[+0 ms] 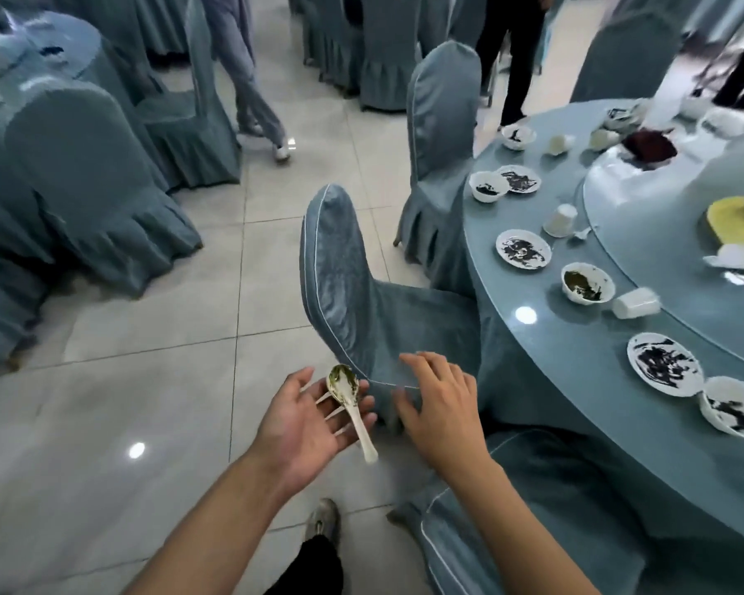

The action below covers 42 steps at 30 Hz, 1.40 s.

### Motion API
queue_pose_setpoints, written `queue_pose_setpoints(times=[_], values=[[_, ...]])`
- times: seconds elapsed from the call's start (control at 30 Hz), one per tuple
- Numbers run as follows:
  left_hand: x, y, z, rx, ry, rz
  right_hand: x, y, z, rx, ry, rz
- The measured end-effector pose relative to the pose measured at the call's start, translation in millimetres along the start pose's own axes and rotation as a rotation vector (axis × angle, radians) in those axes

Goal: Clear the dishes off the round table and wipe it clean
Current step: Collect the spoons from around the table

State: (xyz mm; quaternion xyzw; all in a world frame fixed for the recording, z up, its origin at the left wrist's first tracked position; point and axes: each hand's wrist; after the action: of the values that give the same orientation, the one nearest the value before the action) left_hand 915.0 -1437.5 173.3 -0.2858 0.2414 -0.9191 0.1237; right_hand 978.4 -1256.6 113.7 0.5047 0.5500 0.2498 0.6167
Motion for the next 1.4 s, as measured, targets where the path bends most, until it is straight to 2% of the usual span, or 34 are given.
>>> queue_pose_setpoints(times=[0.17,0.37,0.7,0.93,1.17,1.4], values=[[63.0,-28.5,-50.9,-0.078,0.075,-0.114,-6.9,-8.7,-52.3,0.059,-0.144,0.002],[100.7,-68.7,-110.5,-0.114,0.163,-0.229,12.7,-13.7,-104.7,0.125,-0.298,0.015],[129.5,-154.5,-215.6,-0.184,0.263,-0.343,88.6,-15.3,-185.6,0.205,-0.491,0.052],[139.4,-236.6,-291.2,-0.202,0.325,-0.396,168.8,6.0,-257.9,0.234,-0.603,0.112],[143.0,-289.6,-338.5,-0.180,0.373,-0.457,258.6,22.3,-322.7,0.100,-0.710,0.185],[136.8,-310.7,-378.5,-0.175,0.403,-0.510,354.0,25.2,-388.4,-0.174,-0.798,0.269]])
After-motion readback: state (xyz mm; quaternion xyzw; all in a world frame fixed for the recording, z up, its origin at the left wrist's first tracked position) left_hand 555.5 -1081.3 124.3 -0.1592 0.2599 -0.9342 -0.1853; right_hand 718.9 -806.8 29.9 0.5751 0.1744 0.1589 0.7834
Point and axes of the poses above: each hand's wrist, its own z-axis away from the middle knuckle, its own y-axis out of the back of the hand, x = y × z, and after that the axes turned 1 degree about x, right-handed
